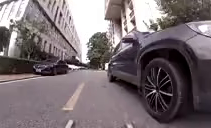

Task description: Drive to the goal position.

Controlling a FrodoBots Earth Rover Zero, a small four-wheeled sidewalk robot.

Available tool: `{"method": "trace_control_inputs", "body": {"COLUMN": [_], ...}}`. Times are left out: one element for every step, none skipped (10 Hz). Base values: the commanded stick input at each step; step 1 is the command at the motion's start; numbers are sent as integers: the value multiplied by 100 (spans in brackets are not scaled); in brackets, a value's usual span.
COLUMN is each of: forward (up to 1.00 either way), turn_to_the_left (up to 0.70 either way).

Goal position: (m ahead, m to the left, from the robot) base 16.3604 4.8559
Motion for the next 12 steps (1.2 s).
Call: {"method": "trace_control_inputs", "body": {"forward": [70,70,70,70,70,70,70,70,70,70,70,70], "turn_to_the_left": [0,0,0,0,0,13,7,0,14,14,0,0]}}
